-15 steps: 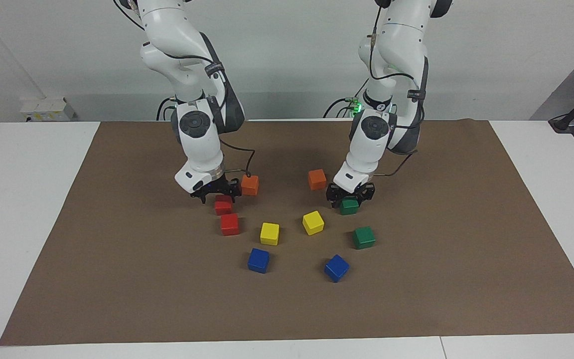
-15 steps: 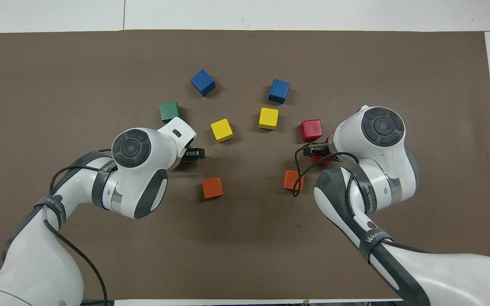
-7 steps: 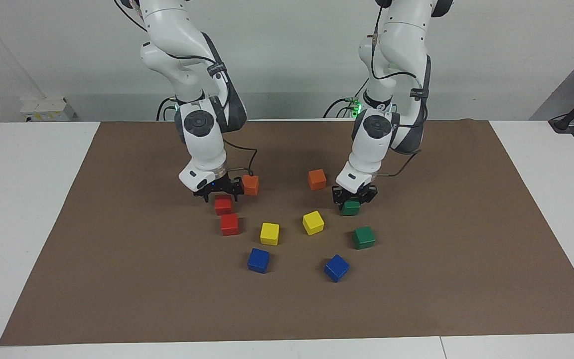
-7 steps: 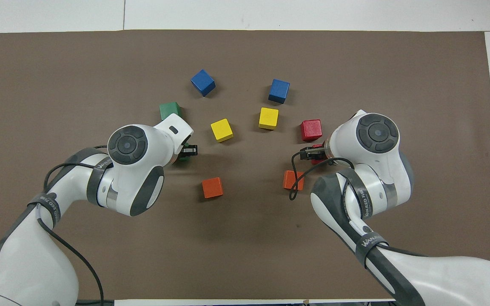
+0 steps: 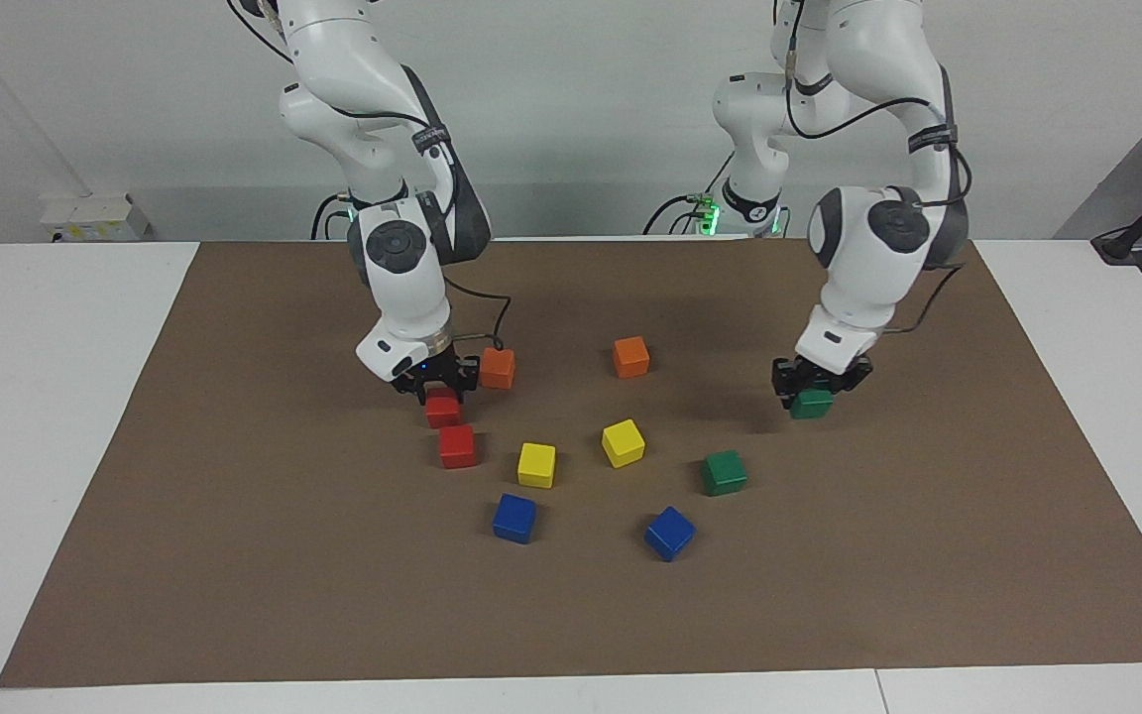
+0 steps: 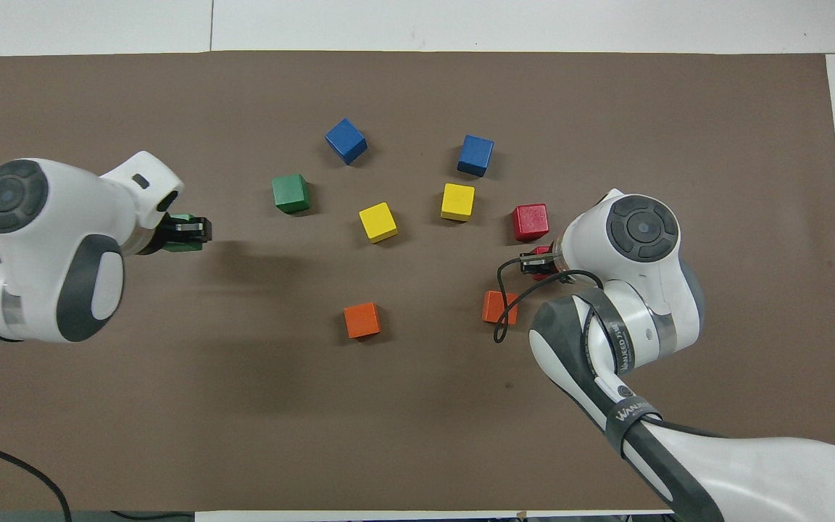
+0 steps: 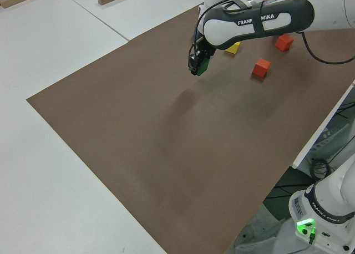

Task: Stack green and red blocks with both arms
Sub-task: 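Carry the green cube outward with the left gripper while the right gripper carries red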

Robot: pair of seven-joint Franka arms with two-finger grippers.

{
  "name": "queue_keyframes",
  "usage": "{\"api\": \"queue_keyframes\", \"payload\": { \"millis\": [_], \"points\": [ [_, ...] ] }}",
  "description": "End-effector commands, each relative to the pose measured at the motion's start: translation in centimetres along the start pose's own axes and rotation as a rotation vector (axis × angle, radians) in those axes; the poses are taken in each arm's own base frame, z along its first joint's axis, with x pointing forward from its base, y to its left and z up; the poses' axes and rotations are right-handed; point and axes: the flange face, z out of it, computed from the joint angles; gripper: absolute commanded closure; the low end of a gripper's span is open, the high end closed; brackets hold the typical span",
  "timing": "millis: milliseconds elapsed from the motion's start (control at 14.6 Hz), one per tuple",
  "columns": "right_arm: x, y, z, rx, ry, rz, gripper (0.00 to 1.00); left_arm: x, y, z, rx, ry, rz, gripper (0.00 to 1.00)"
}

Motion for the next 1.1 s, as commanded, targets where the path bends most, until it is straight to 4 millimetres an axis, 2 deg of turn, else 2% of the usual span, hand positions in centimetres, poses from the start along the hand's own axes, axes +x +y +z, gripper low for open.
{"api": "queue_keyframes", "payload": {
  "millis": [0, 206, 344, 412, 618, 687, 824, 1031],
  "points": [
    [1.5, 1.0, -3.4, -0.002, -0.023, 0.023, 1.00, -0.9, -7.2, 0.4, 0.016, -0.020, 0.013, 1.00],
    [4.6, 5.3, -10.1, 0.003, -0.008, -0.014, 1.00, -2.1, -12.8, 1.1, 0.020, -0.032, -0.025, 1.00],
    [6.4, 8.9, -13.0, 0.007, 0.025, -0.066, 1.00, -3.0, -14.7, 2.0, 0.019, -0.045, -0.046, 1.00],
    [7.0, 11.0, -13.7, 0.007, 0.040, -0.086, 1.00, -3.5, -15.5, 2.5, 0.021, -0.041, -0.058, 1.00],
    [7.6, 18.5, -13.9, 0.001, 0.049, -0.106, 1.00, -4.3, -16.5, 4.5, 0.022, -0.028, -0.067, 1.00],
    [7.5, 20.0, -13.7, 0.000, 0.046, -0.100, 1.00, -4.5, -16.9, 5.1, 0.023, -0.029, -0.059, 1.00],
    [7.0, 22.1, -12.7, 0.001, 0.040, -0.072, 1.00, -4.3, -16.9, 6.2, 0.022, -0.029, -0.043, 1.00],
    [6.1, 23.9, -9.8, 0.004, 0.039, -0.035, 1.00, -4.1, -17.1, 8.4, 0.022, -0.020, -0.006, 1.00]
  ]
}}
